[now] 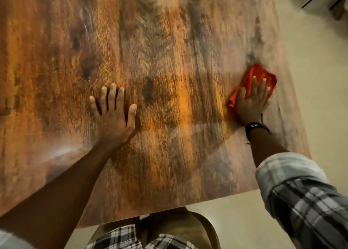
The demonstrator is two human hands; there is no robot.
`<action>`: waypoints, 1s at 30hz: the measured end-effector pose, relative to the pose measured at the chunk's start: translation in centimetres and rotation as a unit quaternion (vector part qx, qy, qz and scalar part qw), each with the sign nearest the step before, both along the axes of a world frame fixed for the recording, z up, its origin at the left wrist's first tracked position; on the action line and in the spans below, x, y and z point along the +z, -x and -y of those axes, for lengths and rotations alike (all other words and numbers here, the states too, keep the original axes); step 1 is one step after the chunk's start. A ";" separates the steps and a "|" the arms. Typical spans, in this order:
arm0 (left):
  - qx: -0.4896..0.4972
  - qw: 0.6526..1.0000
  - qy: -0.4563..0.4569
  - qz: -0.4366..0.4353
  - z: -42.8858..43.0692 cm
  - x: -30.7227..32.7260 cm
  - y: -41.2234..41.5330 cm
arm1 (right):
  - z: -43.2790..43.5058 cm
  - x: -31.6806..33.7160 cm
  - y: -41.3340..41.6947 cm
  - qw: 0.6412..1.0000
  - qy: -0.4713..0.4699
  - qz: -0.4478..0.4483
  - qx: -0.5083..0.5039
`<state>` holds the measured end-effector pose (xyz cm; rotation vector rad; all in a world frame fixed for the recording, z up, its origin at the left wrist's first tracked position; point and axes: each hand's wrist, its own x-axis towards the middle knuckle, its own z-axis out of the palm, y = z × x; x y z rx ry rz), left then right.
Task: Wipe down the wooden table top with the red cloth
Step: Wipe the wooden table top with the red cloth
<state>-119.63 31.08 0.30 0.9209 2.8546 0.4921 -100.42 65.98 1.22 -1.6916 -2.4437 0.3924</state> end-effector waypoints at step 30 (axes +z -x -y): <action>-0.098 0.977 -0.142 0.121 -9.4 2.3 -15.2 | -4.5 -0.2 -19.6 0.993 -0.020 0.000 0.119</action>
